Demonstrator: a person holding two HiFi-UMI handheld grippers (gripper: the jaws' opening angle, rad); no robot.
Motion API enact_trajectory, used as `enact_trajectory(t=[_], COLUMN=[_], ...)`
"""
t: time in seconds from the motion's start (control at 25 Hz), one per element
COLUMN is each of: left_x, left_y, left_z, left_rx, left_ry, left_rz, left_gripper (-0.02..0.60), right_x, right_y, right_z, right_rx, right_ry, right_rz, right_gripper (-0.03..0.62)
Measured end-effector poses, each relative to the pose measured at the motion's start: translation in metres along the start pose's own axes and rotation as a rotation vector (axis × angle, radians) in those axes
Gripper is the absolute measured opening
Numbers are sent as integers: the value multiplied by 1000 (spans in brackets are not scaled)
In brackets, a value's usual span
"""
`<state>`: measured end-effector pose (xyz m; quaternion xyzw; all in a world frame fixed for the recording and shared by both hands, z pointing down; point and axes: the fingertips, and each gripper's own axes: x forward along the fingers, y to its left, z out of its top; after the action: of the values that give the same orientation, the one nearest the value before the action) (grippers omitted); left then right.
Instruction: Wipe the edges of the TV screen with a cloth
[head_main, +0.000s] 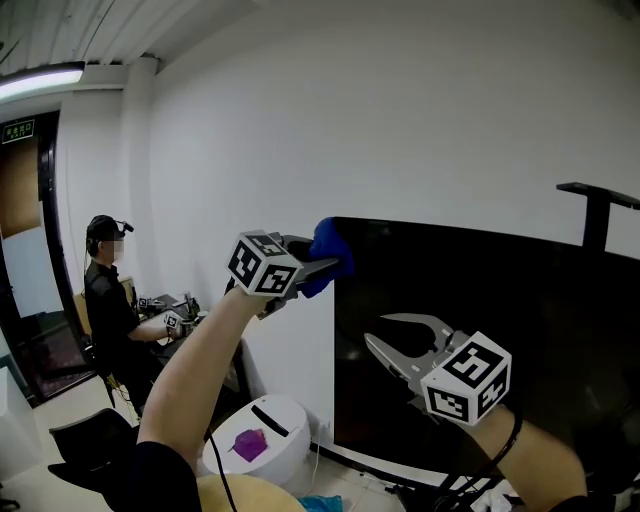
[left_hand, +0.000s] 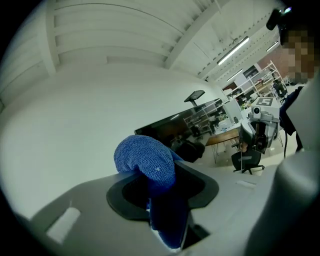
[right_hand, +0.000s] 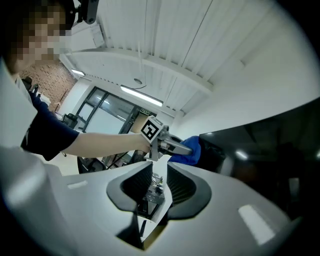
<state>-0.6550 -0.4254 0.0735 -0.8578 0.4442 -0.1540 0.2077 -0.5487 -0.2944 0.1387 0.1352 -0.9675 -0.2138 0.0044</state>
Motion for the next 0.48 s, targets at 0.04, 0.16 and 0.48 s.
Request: enact_trajectory(t=[0.04, 0.16, 0.48], left_x=[-1, -5, -20], left_y=[4, 14, 47], left_z=[8, 32, 66], left_rx=[12, 36, 153], left_ry=[4, -4, 121], left_rz=[5, 22, 102], left_gripper=[129, 127, 127], right_x=[-2, -8, -26], right_y=[0, -1, -8], right_z=[4, 13, 45], right_rx=[-3, -36, -92], right_ry=[-7, -21, -67], right_rz=[-1, -15, -51], right_gripper=[100, 100, 98])
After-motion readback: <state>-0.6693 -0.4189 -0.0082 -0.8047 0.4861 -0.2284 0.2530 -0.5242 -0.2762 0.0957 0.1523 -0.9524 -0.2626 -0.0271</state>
